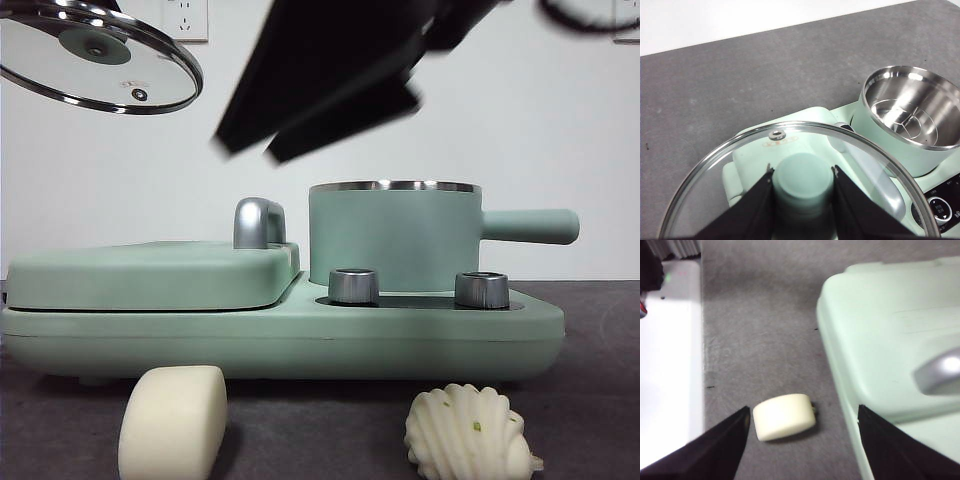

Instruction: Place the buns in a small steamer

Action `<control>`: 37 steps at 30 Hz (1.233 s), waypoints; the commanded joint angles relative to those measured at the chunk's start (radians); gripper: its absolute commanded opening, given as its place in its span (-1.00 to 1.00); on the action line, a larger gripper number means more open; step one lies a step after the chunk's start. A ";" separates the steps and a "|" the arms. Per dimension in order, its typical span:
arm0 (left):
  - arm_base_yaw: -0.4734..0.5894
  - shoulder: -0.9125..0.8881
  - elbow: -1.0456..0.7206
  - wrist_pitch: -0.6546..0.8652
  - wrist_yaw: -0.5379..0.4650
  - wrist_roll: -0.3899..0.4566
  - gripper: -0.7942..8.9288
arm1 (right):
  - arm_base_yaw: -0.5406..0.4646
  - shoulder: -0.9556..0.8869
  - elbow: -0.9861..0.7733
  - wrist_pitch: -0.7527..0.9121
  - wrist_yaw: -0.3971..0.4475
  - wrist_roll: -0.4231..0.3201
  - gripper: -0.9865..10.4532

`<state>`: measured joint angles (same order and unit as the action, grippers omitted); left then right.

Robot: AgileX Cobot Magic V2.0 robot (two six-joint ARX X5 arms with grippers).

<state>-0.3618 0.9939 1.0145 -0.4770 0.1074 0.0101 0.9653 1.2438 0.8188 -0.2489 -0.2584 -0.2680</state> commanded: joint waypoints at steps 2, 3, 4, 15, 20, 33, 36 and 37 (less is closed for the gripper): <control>-0.002 -0.001 0.018 0.024 0.004 -0.003 -0.82 | 0.033 0.092 0.019 0.060 0.001 0.024 -0.07; -0.002 -0.001 0.018 0.025 0.004 -0.003 -0.82 | 0.039 0.114 0.019 0.068 0.001 0.024 -0.07; -0.002 -0.001 0.018 0.027 0.004 -0.003 -0.82 | 0.045 0.137 0.019 0.074 0.001 0.024 -0.07; 0.011 -0.001 0.018 0.027 0.004 -0.003 -0.82 | 0.091 0.333 0.019 0.103 0.031 -0.005 -0.07; 0.019 -0.001 0.018 0.026 0.004 -0.003 -0.82 | 0.093 0.374 0.019 0.144 0.050 -0.003 -0.07; 0.020 -0.001 0.018 0.026 0.004 -0.003 -0.82 | 0.104 0.416 0.019 0.132 0.053 0.012 -0.27; 0.020 -0.001 0.018 0.026 0.004 0.000 -0.82 | 0.106 0.416 0.022 0.134 0.053 0.064 -0.39; 0.020 -0.001 0.018 0.026 0.004 0.001 -0.82 | 0.106 0.415 0.027 0.128 0.052 0.092 -0.39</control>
<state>-0.3405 0.9939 1.0145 -0.4793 0.1081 0.0101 1.0542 1.6379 0.8291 -0.1139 -0.1974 -0.2352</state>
